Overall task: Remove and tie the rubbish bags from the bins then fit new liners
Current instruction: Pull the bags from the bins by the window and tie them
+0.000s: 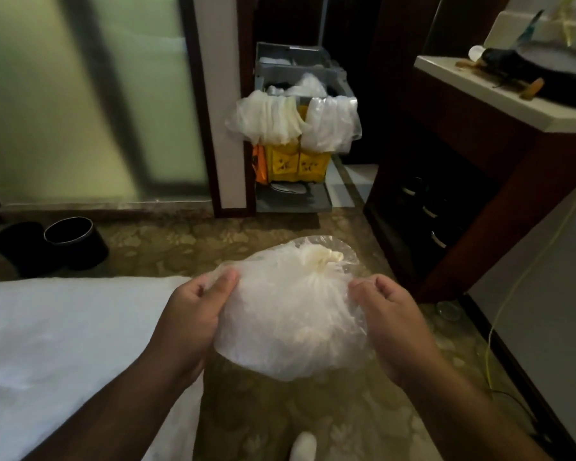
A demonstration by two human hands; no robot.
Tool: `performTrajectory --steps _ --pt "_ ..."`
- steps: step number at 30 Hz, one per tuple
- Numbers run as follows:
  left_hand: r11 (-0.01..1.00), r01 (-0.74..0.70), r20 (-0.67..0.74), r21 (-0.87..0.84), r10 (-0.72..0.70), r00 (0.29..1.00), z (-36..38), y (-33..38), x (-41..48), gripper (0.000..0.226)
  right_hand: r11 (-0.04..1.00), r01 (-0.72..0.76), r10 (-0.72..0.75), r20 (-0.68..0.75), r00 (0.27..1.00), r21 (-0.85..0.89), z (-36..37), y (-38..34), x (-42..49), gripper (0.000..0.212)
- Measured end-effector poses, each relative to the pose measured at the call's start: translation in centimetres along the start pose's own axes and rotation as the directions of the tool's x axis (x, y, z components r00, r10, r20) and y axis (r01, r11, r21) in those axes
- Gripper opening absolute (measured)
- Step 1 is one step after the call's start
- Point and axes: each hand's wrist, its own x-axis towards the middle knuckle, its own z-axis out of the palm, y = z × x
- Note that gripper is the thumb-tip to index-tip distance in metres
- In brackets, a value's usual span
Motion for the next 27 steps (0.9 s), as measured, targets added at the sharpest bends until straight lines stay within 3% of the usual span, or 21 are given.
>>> performTrajectory --steps 3,7,10,17,19,21,27 --pt "1.0 0.004 0.016 -0.019 -0.003 1.0 2.4 1.3 6.1 0.029 1.0 -0.019 0.018 0.064 0.998 0.023 0.1 -1.2 6.9 0.014" --pt "0.997 -0.078 0.148 -0.015 0.079 0.986 4.6 3.8 13.2 0.037 0.986 -0.088 0.038 0.319 0.947 0.142 0.9 -4.0 15.0 0.047" --pt "0.993 -0.117 0.196 0.009 0.113 0.974 5.7 5.0 18.3 0.047 0.988 -0.056 -0.003 0.389 0.921 0.142 2.0 -5.7 20.5 0.056" --pt "0.996 -0.058 0.026 0.072 0.056 0.998 9.5 7.9 30.2 0.041 0.994 0.087 -0.06 0.348 0.935 -0.064 4.5 -8.7 32.9 0.051" --pt "0.997 -0.053 -0.014 0.053 0.054 0.998 10.5 8.4 34.5 0.029 0.989 0.11 -0.074 0.31 0.948 -0.101 5.5 -9.4 37.0 0.045" --pt "0.998 -0.059 -0.012 0.037 0.06 0.998 11.5 9.2 39.0 0.02 0.986 0.128 -0.095 0.272 0.958 -0.107 6.5 -10.2 41.4 0.035" --pt "0.999 -0.054 0.047 0.01 0.053 0.997 14.8 13.1 53.4 0.026 0.988 0.104 -0.084 0.161 0.983 -0.116 6.1 -13.6 53.8 0.02"
